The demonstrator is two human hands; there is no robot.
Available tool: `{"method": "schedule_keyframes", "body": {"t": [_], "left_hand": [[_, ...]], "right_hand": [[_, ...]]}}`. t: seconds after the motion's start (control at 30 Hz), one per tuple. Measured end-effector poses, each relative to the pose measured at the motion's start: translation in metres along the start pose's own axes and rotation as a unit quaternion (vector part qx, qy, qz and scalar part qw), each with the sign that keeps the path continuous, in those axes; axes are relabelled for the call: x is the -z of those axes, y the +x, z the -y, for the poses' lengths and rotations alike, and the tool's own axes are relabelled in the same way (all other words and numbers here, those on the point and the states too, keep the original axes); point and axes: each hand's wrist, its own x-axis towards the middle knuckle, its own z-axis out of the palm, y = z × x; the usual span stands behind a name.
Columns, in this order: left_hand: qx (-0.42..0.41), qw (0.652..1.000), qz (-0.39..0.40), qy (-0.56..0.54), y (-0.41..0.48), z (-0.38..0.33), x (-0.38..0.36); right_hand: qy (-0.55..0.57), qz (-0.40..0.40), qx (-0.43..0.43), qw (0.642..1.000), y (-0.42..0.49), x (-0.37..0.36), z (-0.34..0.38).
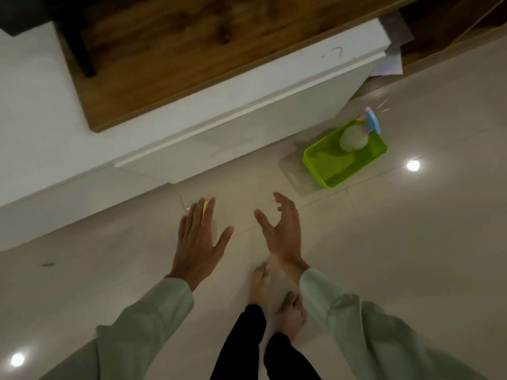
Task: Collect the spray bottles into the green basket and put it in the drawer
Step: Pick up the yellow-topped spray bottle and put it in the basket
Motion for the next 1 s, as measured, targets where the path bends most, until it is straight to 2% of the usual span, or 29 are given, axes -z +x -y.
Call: {"method": "schedule_keyframes", "body": {"t": [0.2,0.33,0.67,0.83,1.0], "left_hand": [[0.062,0.998,0.008,-0.018,-0.041,0.094,0.005],[0.064,0.997,0.024,-0.028,-0.032,0.158,-0.004],[0.013,0.999,0.049,0.008,0.029,0.299,-0.037],[-0.003,0.999,0.051,0.007,0.041,0.323,-0.050],[0.006,0.998,0.057,-0.012,0.027,0.299,-0.036]], "right_hand": [[-0.052,0.103,-0.076,0.990,-0.051,-0.092,0.003],[-0.092,0.136,-0.116,0.980,-0.054,-0.172,0.000],[-0.183,0.111,-0.190,0.958,0.015,-0.345,-0.035],[-0.175,0.129,-0.233,0.948,0.027,-0.370,-0.060],[-0.095,0.099,-0.230,0.963,0.014,-0.316,-0.060]]}}
